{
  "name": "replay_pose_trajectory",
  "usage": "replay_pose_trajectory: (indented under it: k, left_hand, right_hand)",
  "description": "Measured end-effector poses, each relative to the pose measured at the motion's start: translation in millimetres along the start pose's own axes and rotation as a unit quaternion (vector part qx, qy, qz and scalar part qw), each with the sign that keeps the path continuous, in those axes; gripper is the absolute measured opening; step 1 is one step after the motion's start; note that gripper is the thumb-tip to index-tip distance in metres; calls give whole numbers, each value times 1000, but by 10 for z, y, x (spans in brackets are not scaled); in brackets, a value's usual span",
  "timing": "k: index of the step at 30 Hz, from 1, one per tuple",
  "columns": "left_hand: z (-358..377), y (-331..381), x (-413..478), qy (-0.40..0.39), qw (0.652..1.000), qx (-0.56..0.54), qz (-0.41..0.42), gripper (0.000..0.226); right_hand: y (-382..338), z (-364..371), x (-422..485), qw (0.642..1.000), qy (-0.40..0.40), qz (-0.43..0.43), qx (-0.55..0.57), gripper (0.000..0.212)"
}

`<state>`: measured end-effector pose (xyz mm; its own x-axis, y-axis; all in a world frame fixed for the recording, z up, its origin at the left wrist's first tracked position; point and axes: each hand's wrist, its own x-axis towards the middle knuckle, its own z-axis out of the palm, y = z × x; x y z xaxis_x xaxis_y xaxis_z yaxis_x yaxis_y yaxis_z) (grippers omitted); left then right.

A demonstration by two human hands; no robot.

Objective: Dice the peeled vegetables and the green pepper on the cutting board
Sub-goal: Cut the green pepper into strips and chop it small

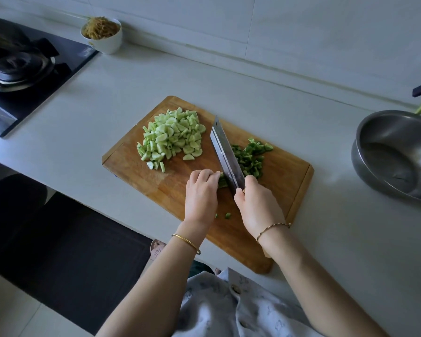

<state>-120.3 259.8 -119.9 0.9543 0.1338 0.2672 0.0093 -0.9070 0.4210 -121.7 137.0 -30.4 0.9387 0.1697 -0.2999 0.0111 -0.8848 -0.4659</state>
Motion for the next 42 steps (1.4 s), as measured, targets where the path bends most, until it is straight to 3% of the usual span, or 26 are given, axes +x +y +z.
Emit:
replay_pose_trajectory:
  k: [6,13,17,20,23,32,37,42]
  left_hand:
    - [20,-2,-16,11,1000,-5,3,32]
    - [-23,24,-69,-8,999,11,-30,32]
    - [-21,35,12,-23,999,10,-35,38]
    - [-24,41,57,-37,998,-15,-49,24]
    - [-10,25,53,-25,999,-20,-43,11]
    - [26,-9,66,-22,999,-37,-26,12]
    - [21,6,50,-14,999,-45,-16,16]
    - [-25,33,45,-21,1000,0,1,17]
  right_hand:
    - [-58,45,104,999,-26,24,6,18]
    - [107,42,188,981,-17,79,178,18]
    - [118,13,125,986,23,32,165,19]
    - [125,-50,99,987,36,14,155,23]
    - [119,-76,91,990,25,12,136,25]
    - [47,-92,138,997,-40,16,57,17]
    - [21,18,163,995,-36,50,74,19]
    - [52,37,200,983,-12,89,161,15]
